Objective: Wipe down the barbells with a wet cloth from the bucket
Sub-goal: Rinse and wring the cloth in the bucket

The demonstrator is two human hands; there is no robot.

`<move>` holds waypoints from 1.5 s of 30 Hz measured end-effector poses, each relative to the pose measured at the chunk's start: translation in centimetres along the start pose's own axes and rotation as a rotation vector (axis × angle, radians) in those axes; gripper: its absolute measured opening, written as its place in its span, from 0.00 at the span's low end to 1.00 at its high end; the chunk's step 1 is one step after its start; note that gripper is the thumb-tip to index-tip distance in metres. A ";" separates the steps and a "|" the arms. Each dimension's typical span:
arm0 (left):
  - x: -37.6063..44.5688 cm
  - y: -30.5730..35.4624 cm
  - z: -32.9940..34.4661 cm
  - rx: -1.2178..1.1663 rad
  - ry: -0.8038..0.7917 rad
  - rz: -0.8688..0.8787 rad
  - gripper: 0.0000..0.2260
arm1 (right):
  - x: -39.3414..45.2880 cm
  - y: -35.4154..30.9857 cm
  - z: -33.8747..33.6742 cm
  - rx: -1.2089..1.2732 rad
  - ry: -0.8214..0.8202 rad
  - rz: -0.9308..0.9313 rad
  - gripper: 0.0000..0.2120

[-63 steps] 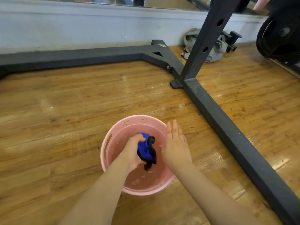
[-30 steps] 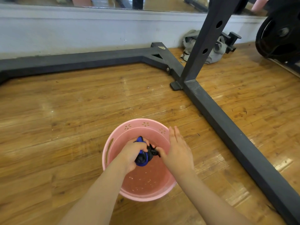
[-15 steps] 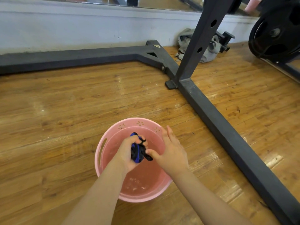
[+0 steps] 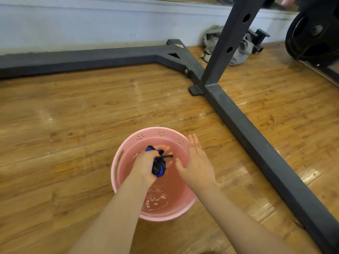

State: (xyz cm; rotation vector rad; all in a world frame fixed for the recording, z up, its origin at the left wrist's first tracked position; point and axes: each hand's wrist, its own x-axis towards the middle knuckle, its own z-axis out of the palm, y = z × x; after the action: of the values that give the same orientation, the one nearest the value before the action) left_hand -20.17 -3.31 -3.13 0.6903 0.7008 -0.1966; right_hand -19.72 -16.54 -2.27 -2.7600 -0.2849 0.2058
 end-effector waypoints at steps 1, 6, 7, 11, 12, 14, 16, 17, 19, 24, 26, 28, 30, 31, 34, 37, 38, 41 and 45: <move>0.0 0.1 0.3 -0.059 0.022 0.005 0.14 | 0.0 0.0 0.0 0.005 0.003 0.006 0.36; -0.4 -0.7 1.3 -0.118 0.096 -0.016 0.13 | -0.3 0.0 -0.1 0.063 -0.001 -0.011 0.35; -0.4 -0.8 1.3 -0.085 0.115 -0.014 0.14 | -0.4 0.0 -0.2 0.078 -0.007 -0.024 0.38; -0.9 -0.7 1.5 -0.026 0.144 -0.018 0.13 | -0.6 -0.1 -0.6 0.032 -0.072 -0.026 0.55; -1.0 -0.7 1.5 -0.025 0.141 -0.032 0.13 | -0.6 -0.1 -0.6 0.010 -0.077 -0.027 0.55; -1.0 -0.9 1.6 -0.035 0.135 -0.051 0.13 | -0.5 -0.1 -0.5 -0.022 -0.087 -0.026 0.53; -1.0 -1.1 1.5 -0.046 0.134 -0.049 0.13 | -0.5 -0.2 -0.6 -0.037 -0.099 -0.024 0.53; -0.9 -1.2 1.5 -0.040 0.138 -0.042 0.13 | -0.5 -0.3 -0.6 -0.045 -0.107 -0.025 0.54; -0.8 -1.2 1.4 -0.014 0.144 -0.027 0.14 | -0.5 -0.3 -0.7 -0.045 -0.111 -0.019 0.54; -0.9 -1.5 1.2 -0.035 0.095 -0.030 0.14 | -0.5 -0.4 -0.8 -0.015 -0.119 -0.016 0.53; -1.0 -1.4 0.9 -0.021 0.050 -0.076 0.13 | -0.5 -0.4 -0.9 0.002 -0.133 -0.017 0.48; -1.3 -1.1 0.4 0.029 -0.029 -0.136 0.10 | -0.5 -0.3 -0.9 0.009 -0.131 -0.020 0.46; -1.7 -0.8 0.0 0.083 -0.143 -0.210 0.05 | -0.5 -0.3 -0.9 0.008 -0.123 -0.027 0.46; -1.8 -0.7 -0.2 0.113 -0.185 -0.237 0.03 | -0.5 -0.2 -0.9 0.008 -0.124 -0.029 0.46; -1.4 -1.1 -0.4 0.111 -0.228 -0.201 0.07 | -0.4 -0.2 -0.8 0.014 -0.122 -0.030 0.47; -1.0 -1.1 -0.2 0.011 -0.211 -0.121 0.14 | -0.3 -0.2 -0.7 0.036 -0.128 -0.021 0.48; -0.9 -1.1 -0.2 -0.037 -0.203 -0.105 0.15 | -0.3 -0.2 -0.7 0.044 -0.127 -0.022 0.48; -0.7 -1.1 -0.1 -0.146 -0.152 -0.060 0.15 | -0.6 0.0 -0.7 0.059 -0.114 -0.023 0.46; -0.6 -1.0 0.0 -0.124 -0.054 0.019 0.17 | -0.8 0.0 -0.7 0.075 -0.082 -0.032 0.49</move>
State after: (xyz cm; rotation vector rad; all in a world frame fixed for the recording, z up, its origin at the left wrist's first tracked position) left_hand -21.01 -4.11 -3.26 0.5712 0.6488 -0.1521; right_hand -20.40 -16.99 -1.57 -2.6752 -0.3358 0.3152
